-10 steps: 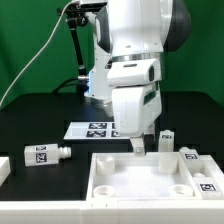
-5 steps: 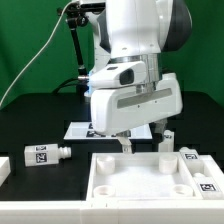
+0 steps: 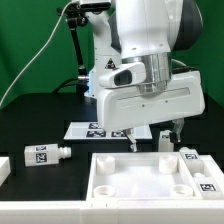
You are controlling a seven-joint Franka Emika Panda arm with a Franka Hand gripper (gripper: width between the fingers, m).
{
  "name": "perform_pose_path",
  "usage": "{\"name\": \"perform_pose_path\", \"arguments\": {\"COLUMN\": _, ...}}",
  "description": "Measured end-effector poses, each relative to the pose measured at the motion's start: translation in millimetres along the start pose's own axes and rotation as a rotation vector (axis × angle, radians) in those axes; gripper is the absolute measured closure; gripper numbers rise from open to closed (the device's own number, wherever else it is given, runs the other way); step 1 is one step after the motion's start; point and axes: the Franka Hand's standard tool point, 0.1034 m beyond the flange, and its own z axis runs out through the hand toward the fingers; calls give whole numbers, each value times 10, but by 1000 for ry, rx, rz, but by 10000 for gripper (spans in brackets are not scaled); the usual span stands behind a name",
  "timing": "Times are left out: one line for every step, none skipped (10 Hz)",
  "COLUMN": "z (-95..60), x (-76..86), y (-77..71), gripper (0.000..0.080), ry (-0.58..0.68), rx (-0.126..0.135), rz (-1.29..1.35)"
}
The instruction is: Assemble one leg
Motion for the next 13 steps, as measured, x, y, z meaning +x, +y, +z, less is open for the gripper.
{"name": "perform_pose_path", "arguments": {"z": 2, "x": -2, "y": -2, "gripper": 151, "ry": 0, "rx": 2, "rz": 50}}
{"name": "perform_pose_path", "arguments": {"z": 2, "x": -5, "y": -1, "gripper": 151, "ry": 0, "rx": 6, "rz": 136}}
{"name": "perform_pose_path", "arguments": {"z": -25, "x": -18, "y": 0, "gripper": 151, "ry": 1, "rx": 9, "rz": 281}}
{"name": "perform_pose_path", "arguments": {"z": -74, "x": -50, "y": -15, "gripper": 151, "ry": -8, "rx": 12, "rz": 412}}
{"name": "perform_pose_path", "arguments": {"z": -141, "x": -72, "y": -76, "gripper": 151, "ry": -34, "rx": 13, "rz": 555}}
{"name": "perform_pose_path", "arguments": {"z": -209, "x": -67, "y": -198, "gripper": 151, "ry": -53, "rx": 8, "rz": 695}}
{"name": "perform_pose_path", "arguments": {"z": -262, "x": -51, "y": -313, "gripper": 151, "ry": -62, "rx": 2, "rz": 766}}
{"name": "perform_pose_path", "arguments": {"z": -233, "x": -64, "y": -276, "gripper": 151, "ry": -60, "rx": 5, "rz": 800}}
{"name": "perform_pose_path", "arguments": {"z": -220, "x": -87, "y": -243, "gripper": 151, "ry": -86, "rx": 5, "rz": 775}}
{"name": "perform_pose_path", "arguments": {"z": -224, "x": -74, "y": -245, "gripper": 151, "ry": -84, "rx": 6, "rz": 772}}
{"name": "perform_pose_path", "arguments": {"z": -218, "x": -92, "y": -240, "gripper": 151, "ry": -98, "rx": 6, "rz": 760}}
{"name": "perform_pose_path", "arguments": {"z": -225, "x": -155, "y": -211, "gripper": 151, "ry": -192, "rx": 22, "rz": 743}}
{"name": "perform_pose_path", "arguments": {"z": -272, "x": -192, "y": -182, "gripper": 151, "ry": -294, "rx": 38, "rz": 764}}
